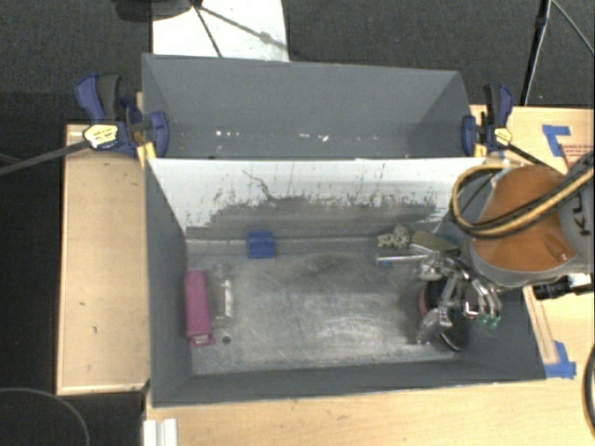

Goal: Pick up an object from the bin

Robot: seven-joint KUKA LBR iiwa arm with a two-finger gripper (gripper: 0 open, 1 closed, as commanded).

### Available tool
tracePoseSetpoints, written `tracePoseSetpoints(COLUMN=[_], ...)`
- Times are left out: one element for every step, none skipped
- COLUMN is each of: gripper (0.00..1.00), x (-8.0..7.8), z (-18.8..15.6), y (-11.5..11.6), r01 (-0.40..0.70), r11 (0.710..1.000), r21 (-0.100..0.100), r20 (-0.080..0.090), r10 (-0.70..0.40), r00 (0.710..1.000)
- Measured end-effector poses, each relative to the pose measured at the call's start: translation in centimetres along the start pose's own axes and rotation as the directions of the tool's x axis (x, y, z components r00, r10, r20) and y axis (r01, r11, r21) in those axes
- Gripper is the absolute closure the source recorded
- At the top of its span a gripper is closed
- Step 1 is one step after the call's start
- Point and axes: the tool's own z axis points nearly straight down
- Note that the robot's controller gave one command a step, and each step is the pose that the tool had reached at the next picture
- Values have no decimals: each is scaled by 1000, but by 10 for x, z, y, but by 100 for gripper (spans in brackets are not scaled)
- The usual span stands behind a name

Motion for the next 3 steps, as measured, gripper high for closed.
tracePoseSetpoints(gripper=[0, 0, 0], x=[12, 16, 22], z=[0, 0, -1], y=[-10, -13, 49], r01=[-6, 16, 452], r11=[1000, 1000, 892], r21=[-12, -17, 5], r20=[-10, -12, 2], r10=[6, -16, -452], r00=[1000, 1000, 892])
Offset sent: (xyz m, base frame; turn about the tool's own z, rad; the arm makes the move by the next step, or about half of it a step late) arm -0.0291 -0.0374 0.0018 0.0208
